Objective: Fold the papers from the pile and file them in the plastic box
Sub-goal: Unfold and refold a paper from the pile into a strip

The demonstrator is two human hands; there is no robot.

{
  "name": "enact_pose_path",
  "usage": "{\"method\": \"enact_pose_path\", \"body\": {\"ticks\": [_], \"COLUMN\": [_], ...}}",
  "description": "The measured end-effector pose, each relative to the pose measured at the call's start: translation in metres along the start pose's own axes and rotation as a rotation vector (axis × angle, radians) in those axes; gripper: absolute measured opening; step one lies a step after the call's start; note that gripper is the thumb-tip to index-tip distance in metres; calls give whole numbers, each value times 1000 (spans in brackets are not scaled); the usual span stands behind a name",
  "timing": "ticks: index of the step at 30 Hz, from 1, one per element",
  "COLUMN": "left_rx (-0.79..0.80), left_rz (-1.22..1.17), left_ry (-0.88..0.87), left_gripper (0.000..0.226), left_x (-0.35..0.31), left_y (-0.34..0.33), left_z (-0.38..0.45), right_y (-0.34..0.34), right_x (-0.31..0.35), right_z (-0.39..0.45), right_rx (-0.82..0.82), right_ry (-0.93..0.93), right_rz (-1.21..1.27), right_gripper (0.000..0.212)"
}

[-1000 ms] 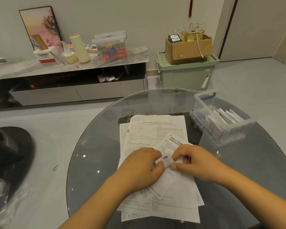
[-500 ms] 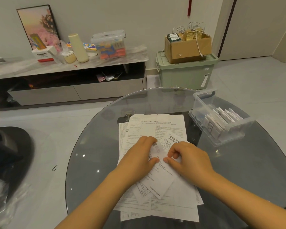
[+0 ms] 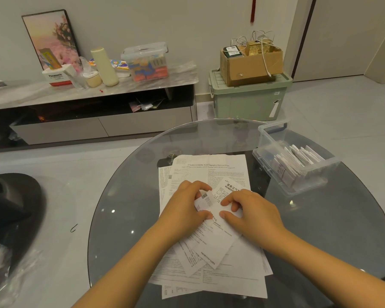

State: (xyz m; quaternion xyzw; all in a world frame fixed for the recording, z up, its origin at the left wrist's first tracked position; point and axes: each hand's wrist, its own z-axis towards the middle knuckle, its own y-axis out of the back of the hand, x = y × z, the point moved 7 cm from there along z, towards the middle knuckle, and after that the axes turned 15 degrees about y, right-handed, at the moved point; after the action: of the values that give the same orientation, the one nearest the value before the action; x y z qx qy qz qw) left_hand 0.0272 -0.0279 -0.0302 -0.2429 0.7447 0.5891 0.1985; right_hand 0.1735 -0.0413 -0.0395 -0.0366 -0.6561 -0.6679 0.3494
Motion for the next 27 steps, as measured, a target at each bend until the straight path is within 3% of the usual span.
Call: {"method": "enact_pose_path", "body": {"ticks": [4,7,11,16,22,27], "left_rx": [40,99,139,102,32,23], "left_rz": [-221,-340,-432,-542,-693,-759], "left_ry": [27,64,114,139,179,155], "left_gripper": [46,39,6,5,9,9], "left_x": [-4,-6,-7,-21,-48,-83], "left_y": [2,4,9,16,21,22], "left_z": [-1,-4,-7,-10,-6,2], "right_y": [0,3,13,36,76,105], "right_x": [-2,-1,-4,-7,-7,-8], "right_z": [2,3,4,-1,-8,-14], "right_rx": [-7,-36,-43,-151,-352,-465], "right_ry": [-22,-34,-38,-28,60,209], "right_rz": [75,272,355,396,290,20], "right_gripper": [9,11,10,14,23,25]}}
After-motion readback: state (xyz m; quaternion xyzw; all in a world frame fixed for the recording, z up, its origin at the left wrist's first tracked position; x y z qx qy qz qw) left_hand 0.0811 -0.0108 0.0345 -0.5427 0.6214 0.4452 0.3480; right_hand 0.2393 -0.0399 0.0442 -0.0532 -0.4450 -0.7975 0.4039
